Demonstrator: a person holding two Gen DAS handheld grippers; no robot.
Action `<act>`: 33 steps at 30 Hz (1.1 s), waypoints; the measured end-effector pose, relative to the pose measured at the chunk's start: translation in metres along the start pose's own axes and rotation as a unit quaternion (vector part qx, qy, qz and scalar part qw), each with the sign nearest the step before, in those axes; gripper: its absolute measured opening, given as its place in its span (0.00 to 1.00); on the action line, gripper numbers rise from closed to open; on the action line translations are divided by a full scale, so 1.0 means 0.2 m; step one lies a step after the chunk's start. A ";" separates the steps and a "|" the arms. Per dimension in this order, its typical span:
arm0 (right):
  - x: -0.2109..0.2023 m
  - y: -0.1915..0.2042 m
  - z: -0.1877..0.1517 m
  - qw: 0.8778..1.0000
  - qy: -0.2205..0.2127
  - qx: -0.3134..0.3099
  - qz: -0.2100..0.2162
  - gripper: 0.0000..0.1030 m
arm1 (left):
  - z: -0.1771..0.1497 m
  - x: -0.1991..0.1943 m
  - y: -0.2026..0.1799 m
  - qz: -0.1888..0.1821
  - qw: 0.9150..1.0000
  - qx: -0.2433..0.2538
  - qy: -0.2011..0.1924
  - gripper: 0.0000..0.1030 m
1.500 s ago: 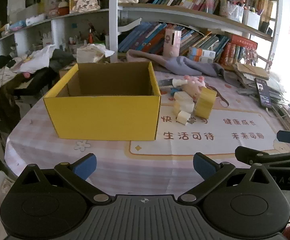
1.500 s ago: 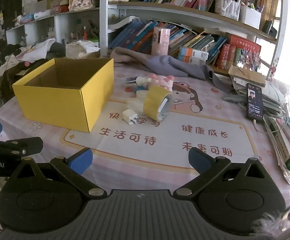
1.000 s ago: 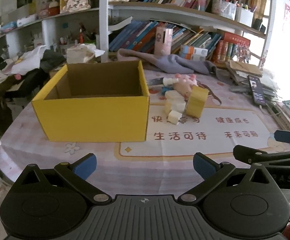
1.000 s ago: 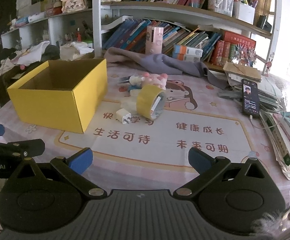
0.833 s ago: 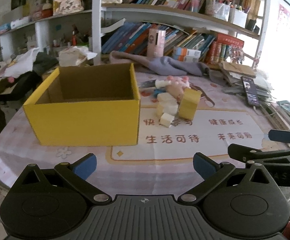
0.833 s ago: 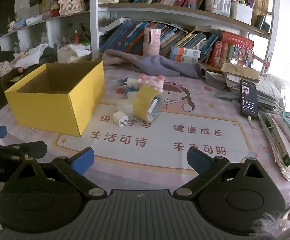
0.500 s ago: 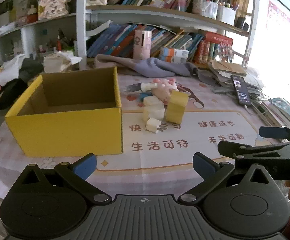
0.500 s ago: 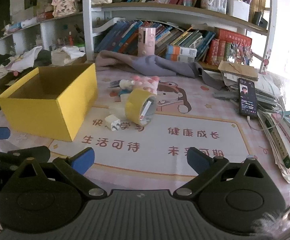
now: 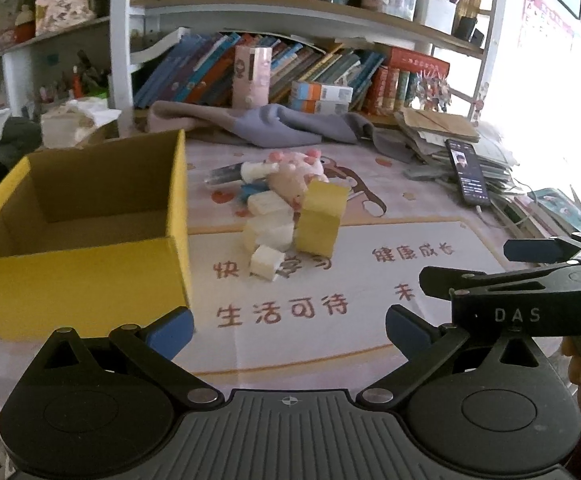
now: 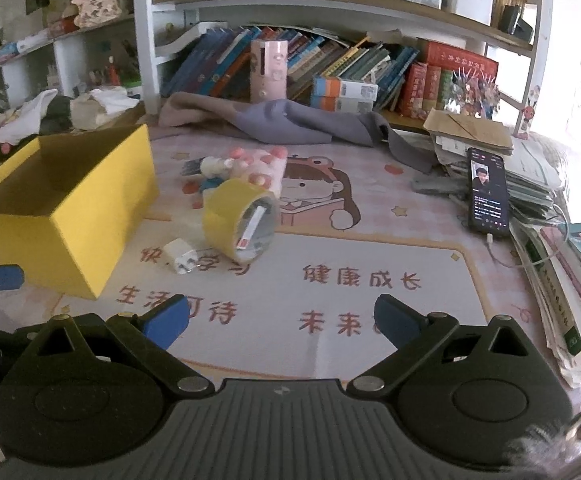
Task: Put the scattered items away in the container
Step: 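Move both tools toward the tape roll and white charger, then grasp the tape roll with the right tool while the left tool grasps the white charger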
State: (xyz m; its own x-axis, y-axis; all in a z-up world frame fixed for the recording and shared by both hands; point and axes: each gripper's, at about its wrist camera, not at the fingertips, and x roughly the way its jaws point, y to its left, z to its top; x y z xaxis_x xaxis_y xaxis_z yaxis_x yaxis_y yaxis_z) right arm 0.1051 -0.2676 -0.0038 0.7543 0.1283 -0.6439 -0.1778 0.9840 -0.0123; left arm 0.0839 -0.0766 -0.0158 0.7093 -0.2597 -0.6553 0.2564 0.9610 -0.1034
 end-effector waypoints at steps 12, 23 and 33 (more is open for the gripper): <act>0.23 -0.18 0.18 0.999 0.012 0.007 0.049 0.84 | 0.13 0.21 -0.10 0.009 1.000 -0.005 0.024 0.99; 0.57 -0.20 0.38 0.980 0.057 0.036 0.185 0.66 | 0.22 0.34 -0.18 0.066 0.996 0.000 0.052 0.95; 0.85 -0.16 0.44 0.955 0.102 0.069 0.270 0.46 | 0.25 0.41 -0.25 0.117 0.990 0.016 0.083 0.95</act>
State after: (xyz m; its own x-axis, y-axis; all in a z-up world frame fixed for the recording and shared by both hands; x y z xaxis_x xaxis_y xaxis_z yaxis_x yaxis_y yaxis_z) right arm 0.2945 -0.2664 -0.0442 0.4351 0.6090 -0.6632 -0.4112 0.7897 0.4554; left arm 0.1610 -0.1513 -0.0267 0.6350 -0.0097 -0.7725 0.1208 0.9889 0.0868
